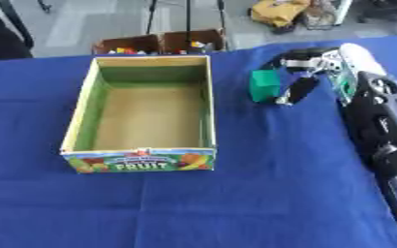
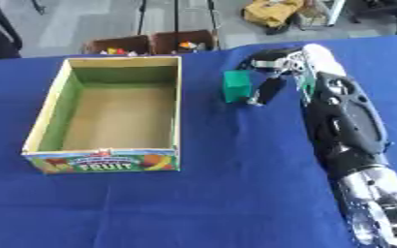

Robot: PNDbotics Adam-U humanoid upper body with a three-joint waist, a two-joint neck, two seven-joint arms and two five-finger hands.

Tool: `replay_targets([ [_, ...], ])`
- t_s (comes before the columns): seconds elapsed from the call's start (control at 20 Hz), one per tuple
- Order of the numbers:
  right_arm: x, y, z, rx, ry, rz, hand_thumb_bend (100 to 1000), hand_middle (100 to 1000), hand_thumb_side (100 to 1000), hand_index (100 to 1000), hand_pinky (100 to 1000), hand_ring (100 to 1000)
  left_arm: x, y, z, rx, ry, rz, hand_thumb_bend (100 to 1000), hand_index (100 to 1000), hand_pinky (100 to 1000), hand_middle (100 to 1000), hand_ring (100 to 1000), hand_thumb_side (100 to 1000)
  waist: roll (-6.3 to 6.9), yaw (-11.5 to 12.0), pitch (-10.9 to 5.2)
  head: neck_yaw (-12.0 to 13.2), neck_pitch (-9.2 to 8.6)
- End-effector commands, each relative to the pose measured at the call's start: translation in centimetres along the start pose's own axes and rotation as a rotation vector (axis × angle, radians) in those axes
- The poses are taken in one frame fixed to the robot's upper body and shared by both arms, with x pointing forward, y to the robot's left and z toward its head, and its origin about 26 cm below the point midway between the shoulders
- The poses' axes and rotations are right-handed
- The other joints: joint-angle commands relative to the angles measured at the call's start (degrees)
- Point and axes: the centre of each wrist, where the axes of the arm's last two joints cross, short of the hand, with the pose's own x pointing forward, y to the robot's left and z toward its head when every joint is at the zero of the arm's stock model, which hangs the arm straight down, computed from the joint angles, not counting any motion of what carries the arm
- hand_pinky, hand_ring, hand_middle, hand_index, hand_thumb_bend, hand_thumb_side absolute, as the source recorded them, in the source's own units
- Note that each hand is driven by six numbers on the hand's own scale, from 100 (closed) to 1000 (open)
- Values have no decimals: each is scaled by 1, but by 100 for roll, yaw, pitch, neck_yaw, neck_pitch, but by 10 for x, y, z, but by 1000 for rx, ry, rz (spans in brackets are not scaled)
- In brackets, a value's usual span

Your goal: Pick up objects on the table and place them in the box.

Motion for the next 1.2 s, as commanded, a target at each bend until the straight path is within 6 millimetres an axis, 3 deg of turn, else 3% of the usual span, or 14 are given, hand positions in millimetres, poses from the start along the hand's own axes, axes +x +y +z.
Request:
replay_targets([
  [0.05, -1, -10, 4, 20, -44, 51, 271, 847, 354, 957, 740, 886, 5, 1, -6, -11, -22, -11, 100, 965, 609, 773, 700, 976, -2, 20, -103, -24, -77],
  [0.4, 1, -10, 2, -6, -72, 34, 225, 803, 346, 904, 734, 874, 5, 1, -6, -11, -18, -12, 100, 964, 609, 771, 698, 976, -5, 16, -96, -21, -64],
  [0.75, 2, -21, 6, -56, -80, 23, 100, 656, 362, 789, 712, 853, 4, 0, -5, -13, -9, -11, 100, 964, 609, 770, 697, 974, -17, -6, -134, -10, -46],
  [1.2, -1, -23, 10, -104, -62, 18, 100, 499, 378, 616, 684, 802, 4, 0, -4, -13, -2, -9, 100, 964, 610, 769, 697, 972, -17, -25, -177, -5, -42],
])
